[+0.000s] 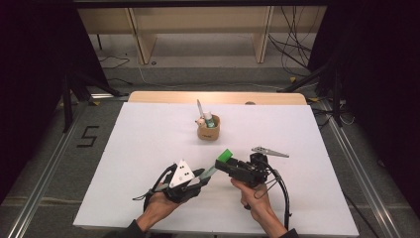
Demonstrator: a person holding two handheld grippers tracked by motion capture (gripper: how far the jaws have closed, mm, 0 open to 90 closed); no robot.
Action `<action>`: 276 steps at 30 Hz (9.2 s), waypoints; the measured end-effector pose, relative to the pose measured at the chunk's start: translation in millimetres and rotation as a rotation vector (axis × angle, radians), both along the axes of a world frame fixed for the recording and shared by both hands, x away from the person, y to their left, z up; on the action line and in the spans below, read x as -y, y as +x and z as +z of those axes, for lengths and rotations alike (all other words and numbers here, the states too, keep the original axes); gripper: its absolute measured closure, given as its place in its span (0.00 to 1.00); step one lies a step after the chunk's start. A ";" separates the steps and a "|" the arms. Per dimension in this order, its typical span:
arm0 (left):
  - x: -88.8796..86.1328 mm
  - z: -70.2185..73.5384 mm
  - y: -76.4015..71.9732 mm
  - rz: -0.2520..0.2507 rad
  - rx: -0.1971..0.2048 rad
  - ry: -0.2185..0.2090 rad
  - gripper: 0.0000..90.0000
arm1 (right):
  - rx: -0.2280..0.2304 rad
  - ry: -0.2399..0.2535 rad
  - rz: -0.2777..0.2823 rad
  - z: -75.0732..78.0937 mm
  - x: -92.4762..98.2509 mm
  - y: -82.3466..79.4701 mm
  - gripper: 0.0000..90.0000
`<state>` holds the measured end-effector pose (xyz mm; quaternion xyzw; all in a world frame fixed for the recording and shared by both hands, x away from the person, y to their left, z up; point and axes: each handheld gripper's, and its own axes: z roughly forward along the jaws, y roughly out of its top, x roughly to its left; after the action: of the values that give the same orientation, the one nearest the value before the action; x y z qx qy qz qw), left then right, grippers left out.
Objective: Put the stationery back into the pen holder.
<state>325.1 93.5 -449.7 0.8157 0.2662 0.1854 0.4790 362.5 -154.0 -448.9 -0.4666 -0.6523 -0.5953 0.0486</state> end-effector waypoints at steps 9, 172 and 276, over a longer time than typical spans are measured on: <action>1.4 -0.3 -1.2 -0.003 0.011 0.006 0.73 | -0.035 0.061 0.011 -2.4 -2.8 3.5 0.59; -101.0 -9.2 -18.8 0.130 -0.112 -0.106 0.18 | 0.243 -0.529 -0.309 29.2 -68.5 170.5 0.84; -110.2 -8.7 -15.3 0.141 -0.134 -0.173 0.17 | 0.278 -0.320 0.060 20.5 26.0 -13.9 0.23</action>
<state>309.9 203.7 -458.4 0.7612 0.3693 0.1403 0.5144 348.6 -180.0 -428.4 -0.3622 -0.7525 -0.5410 -0.0988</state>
